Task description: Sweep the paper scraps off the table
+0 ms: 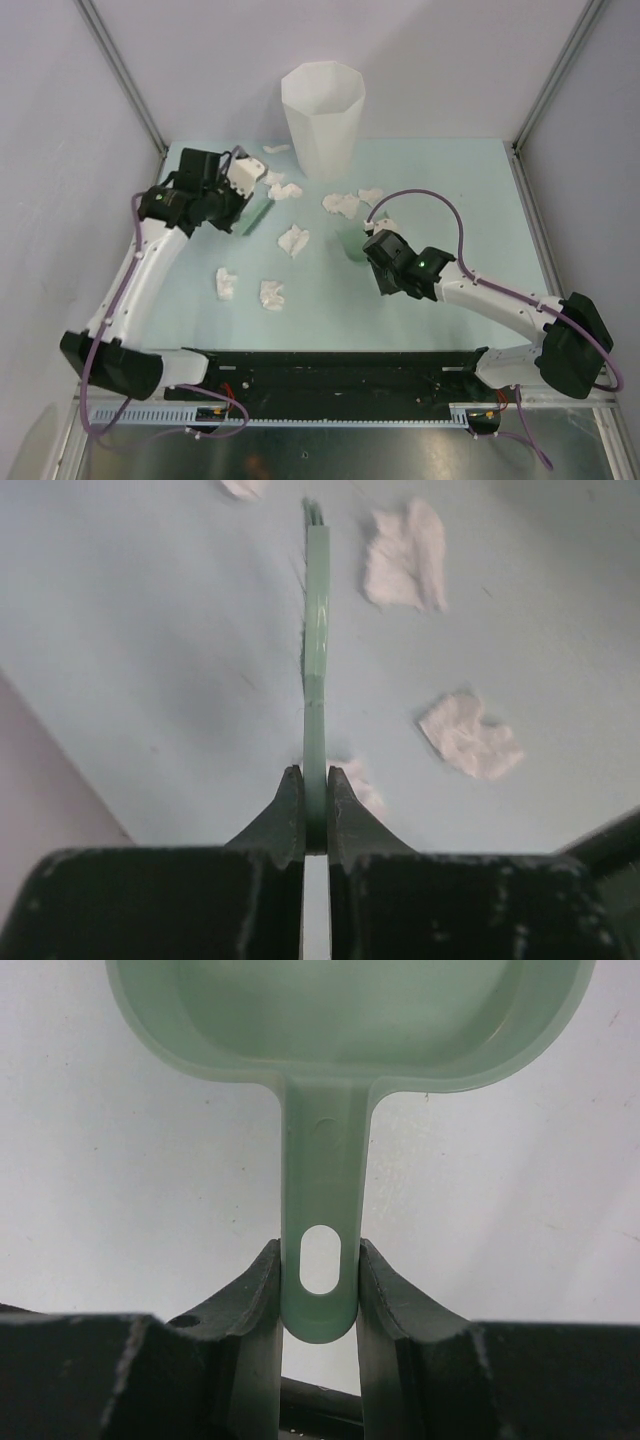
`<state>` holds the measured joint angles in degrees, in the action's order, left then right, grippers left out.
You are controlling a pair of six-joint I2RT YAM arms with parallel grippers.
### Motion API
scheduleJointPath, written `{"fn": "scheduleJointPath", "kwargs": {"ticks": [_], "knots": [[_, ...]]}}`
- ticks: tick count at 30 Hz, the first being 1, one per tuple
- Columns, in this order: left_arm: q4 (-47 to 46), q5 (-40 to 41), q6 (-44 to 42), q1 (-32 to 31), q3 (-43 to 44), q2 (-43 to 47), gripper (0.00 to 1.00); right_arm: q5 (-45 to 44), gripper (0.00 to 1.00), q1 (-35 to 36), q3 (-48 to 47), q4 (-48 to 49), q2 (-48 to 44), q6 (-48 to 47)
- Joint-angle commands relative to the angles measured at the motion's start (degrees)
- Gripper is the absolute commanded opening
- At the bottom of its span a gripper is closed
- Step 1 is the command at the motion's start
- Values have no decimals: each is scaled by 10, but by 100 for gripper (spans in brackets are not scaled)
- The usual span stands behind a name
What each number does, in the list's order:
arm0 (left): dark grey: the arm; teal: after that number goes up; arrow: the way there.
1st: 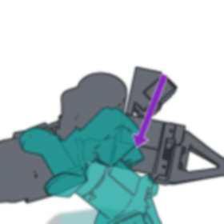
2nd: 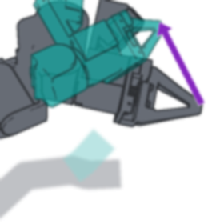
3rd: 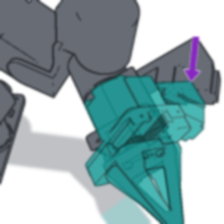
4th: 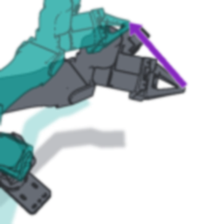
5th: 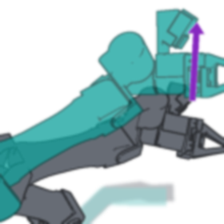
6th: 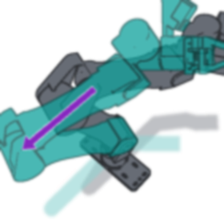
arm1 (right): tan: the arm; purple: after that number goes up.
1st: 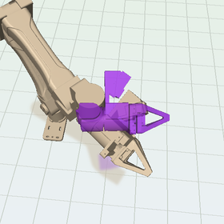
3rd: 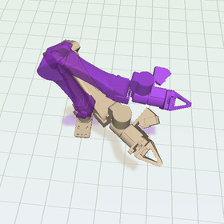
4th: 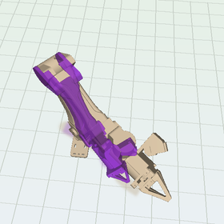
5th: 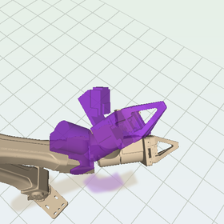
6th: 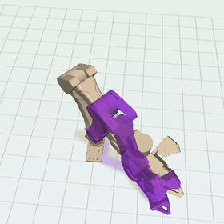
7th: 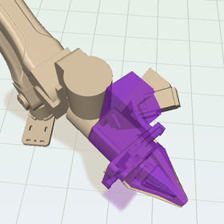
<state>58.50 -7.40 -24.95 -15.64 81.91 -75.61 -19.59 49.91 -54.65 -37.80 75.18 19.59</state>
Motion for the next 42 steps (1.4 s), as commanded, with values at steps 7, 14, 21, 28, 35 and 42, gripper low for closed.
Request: {"fn": "scheduleJointPath", "kwargs": {"ticks": [7, 14, 21, 28, 35, 42], "knots": [[-455, 182, -183, -14, -76, -30, 0, -9, 0, 3, -2, 59, -20, -47], [-741, 216, -383, -24, -102, -197, 0, -11, 0, 3, -2, 67, -54, -67], [-772, 96, -446, 27, 22, -345, 0, -10, 0, 5, -2, 67, -73, -77], [-563, 1, -562, 41, 149, -444, 0, -19, 0, 5, -2, 57, -77, -67], [-489, 31, -649, 32, 166, -489, 0, 1, 0, 5, -2, 76, -65, -70], [-429, 73, -658, 23, 139, -496, 0, 2, 0, 5, -2, 58, -74, -66]]}}
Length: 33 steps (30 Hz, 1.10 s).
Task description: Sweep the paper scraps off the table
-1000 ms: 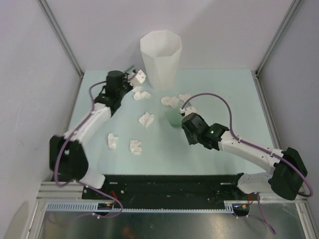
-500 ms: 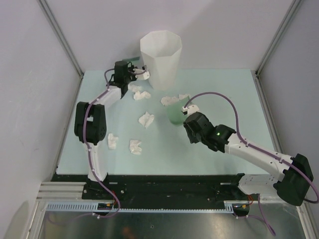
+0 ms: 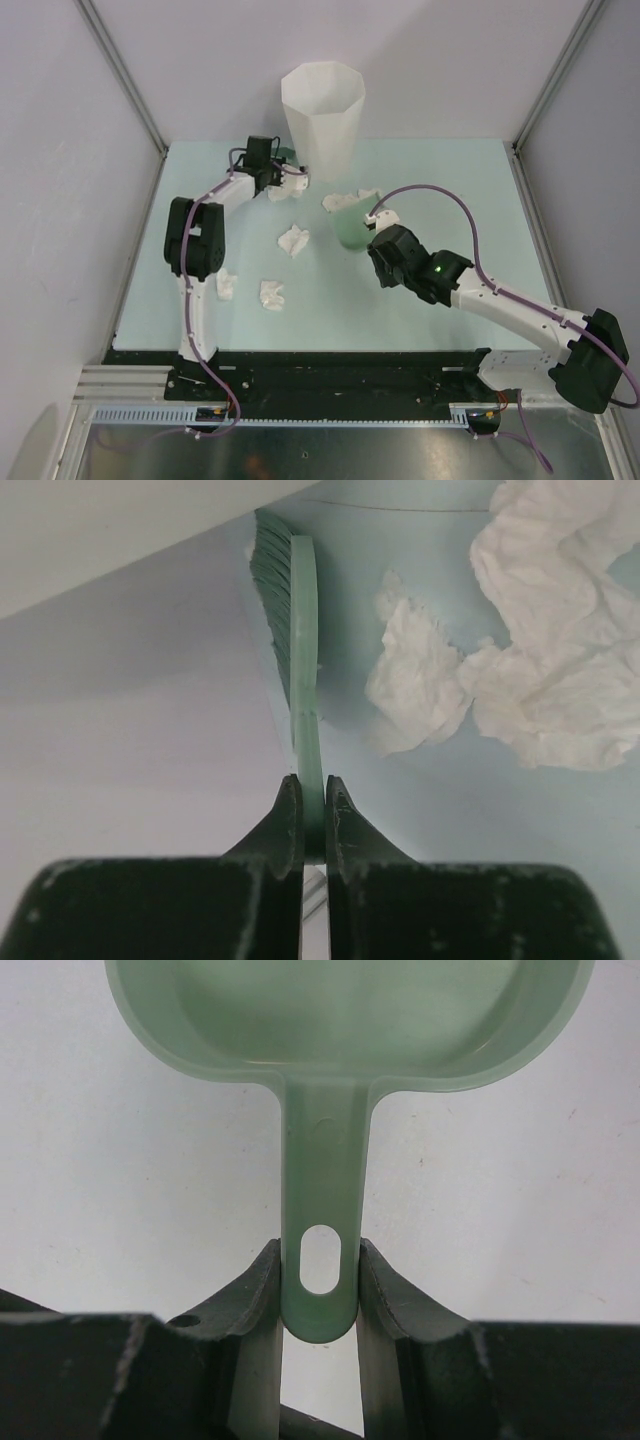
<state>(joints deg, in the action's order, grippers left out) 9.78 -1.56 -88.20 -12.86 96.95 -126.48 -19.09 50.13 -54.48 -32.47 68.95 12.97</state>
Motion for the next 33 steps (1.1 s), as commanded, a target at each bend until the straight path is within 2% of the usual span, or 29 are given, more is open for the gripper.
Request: {"fn": "scheduleJointPath", "kwargs": {"ticks": [1, 3, 4, 10, 13, 18, 24, 28, 31, 33], "knots": [[83, 11, -26, -6, -37, 23, 0, -3, 0, 3, -4, 0, -13, 3], [102, -18, -23, -8, -76, 70, 0, -2, 0, 3, -4, -10, -13, 6], [113, -26, -23, -9, -125, 92, 0, -2, 0, 3, -4, -13, -10, 9], [152, -77, 31, -33, -296, 242, 0, 19, 0, 2, -4, -25, 29, 28], [174, -113, 80, -39, -339, 311, 0, 41, 0, 7, -3, -40, 50, 43], [190, -164, 220, -37, -329, 390, 0, 67, 0, 30, 21, -44, 54, 77], [192, -151, 412, -34, -252, 461, 0, 57, 0, 86, 38, -52, 54, 110], [236, -113, 517, -21, -199, 523, 0, 42, 0, 104, 53, -58, 47, 122], [302, -52, 534, 14, -188, 550, 0, 43, 0, 107, 66, -42, 37, 123], [347, 62, 547, 28, -195, 573, 0, 44, 0, 107, 68, -33, 37, 119]]}}
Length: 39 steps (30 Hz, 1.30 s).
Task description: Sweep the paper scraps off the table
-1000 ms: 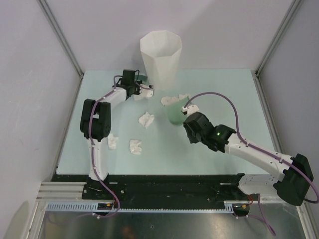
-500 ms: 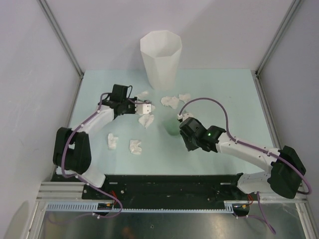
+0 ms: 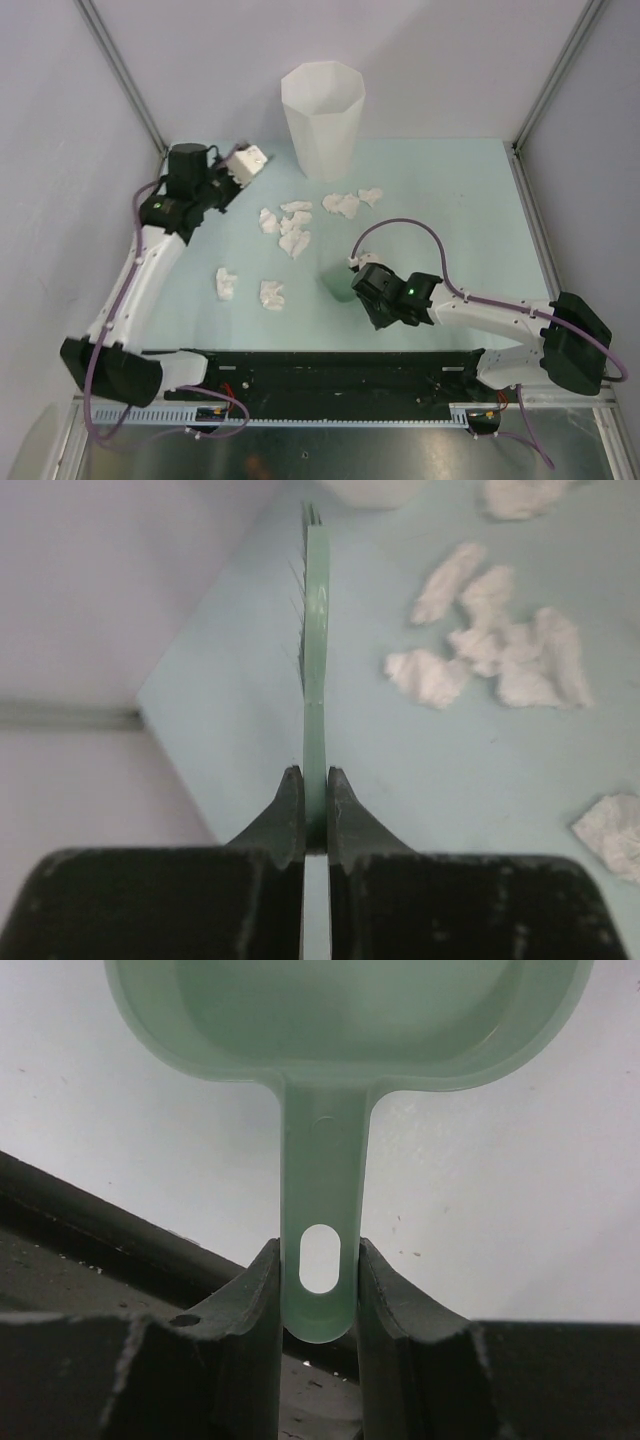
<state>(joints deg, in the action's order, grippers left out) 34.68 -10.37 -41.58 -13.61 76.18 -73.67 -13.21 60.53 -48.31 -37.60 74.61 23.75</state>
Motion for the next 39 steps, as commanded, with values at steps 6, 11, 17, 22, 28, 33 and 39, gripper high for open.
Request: {"fn": "scheduleJointPath", "kwargs": {"ticks": [6, 11, 17, 22, 28, 33, 39], "knots": [[261, 261, 81, 101, -65, 123, 0, -11, 0, 4, 9, 22, -17, 4], [339, 207, 92, 114, -144, 138, 0, -6, 0, 7, 14, 18, -23, 3], [367, 43, 114, 94, -184, 94, 0, 0, 0, 20, 21, -8, -47, 19], [347, -59, 139, 15, -145, 35, 0, 4, 0, 27, 25, -14, -59, 37], [338, -172, 159, -97, -53, -60, 0, 17, 0, 35, 27, -57, -68, 67], [337, -177, 149, -99, 6, -102, 0, 60, 0, 81, 29, -80, -75, 129], [333, -85, 144, -85, 44, -94, 0, 84, 0, 171, 28, -110, -65, 193]]}}
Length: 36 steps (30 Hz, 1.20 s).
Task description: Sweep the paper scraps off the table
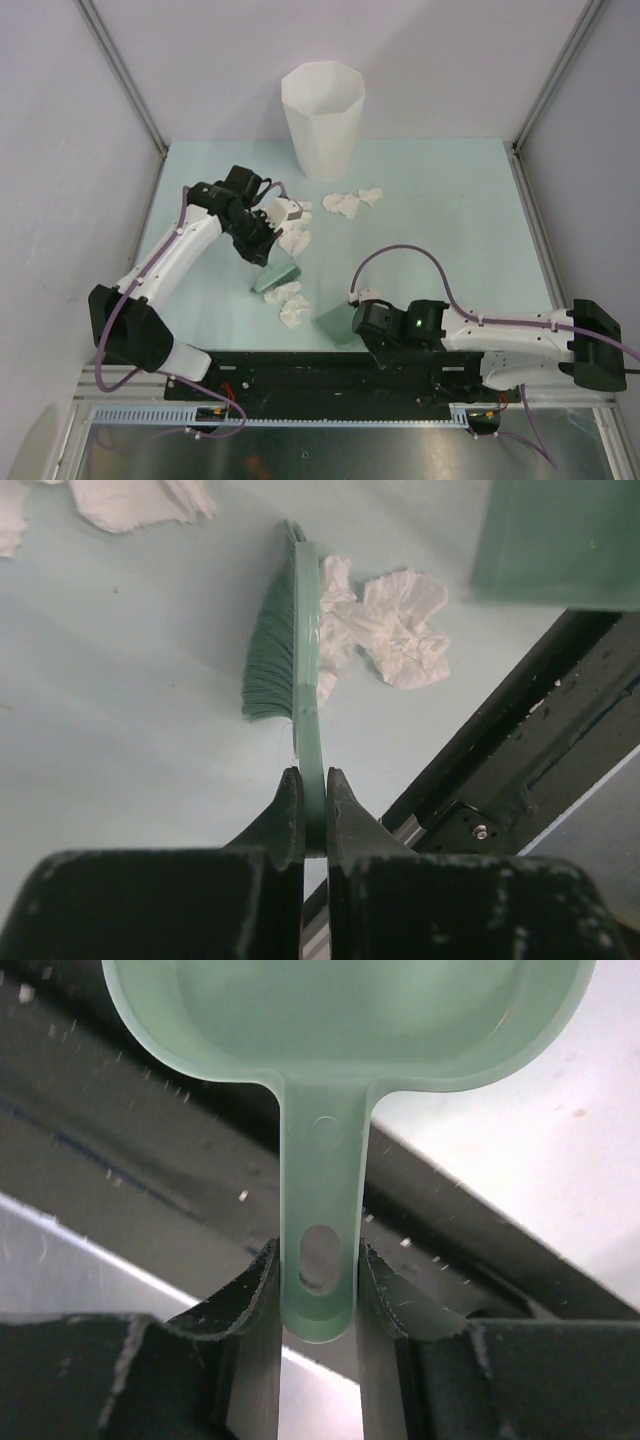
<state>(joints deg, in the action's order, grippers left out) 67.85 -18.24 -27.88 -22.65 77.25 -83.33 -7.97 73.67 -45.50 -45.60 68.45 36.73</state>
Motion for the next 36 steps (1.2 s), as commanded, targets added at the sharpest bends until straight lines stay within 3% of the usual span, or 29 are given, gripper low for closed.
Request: {"fn": "scheduleJointPath", "kwargs": {"ticks": [1, 6, 9, 10, 13, 14, 17, 23, 30, 36], "knots": [[0, 13, 6, 8, 40, 13, 0, 39, 0, 52, -1, -36, -2, 69], [7, 73, 14, 26, 97, 75, 0, 49, 0, 94, -29, -84, -7, 94], [49, 24, 19, 17, 135, 116, 0, 61, 0, 113, -34, -69, -10, 77], [65, -34, 19, 8, 140, 122, 0, 63, 0, 115, -35, -61, -8, 72], [108, -118, 23, -53, 107, 142, 0, 57, 0, 115, -36, -59, 1, 58], [112, -125, 24, -83, 72, 148, 0, 56, 0, 115, -36, -59, 4, 55], [111, -96, 10, -93, 14, 166, 0, 62, 0, 115, -36, -57, 5, 49], [99, -5, 1, -85, -60, 149, 0, 71, 0, 115, -36, -24, 8, 23], [13, 18, -9, -23, -88, 100, 0, 33, 0, 95, -36, -7, 47, -3], [-61, -37, -32, -23, -67, 42, 0, -18, 0, 7, -36, 2, 46, -22]]}}
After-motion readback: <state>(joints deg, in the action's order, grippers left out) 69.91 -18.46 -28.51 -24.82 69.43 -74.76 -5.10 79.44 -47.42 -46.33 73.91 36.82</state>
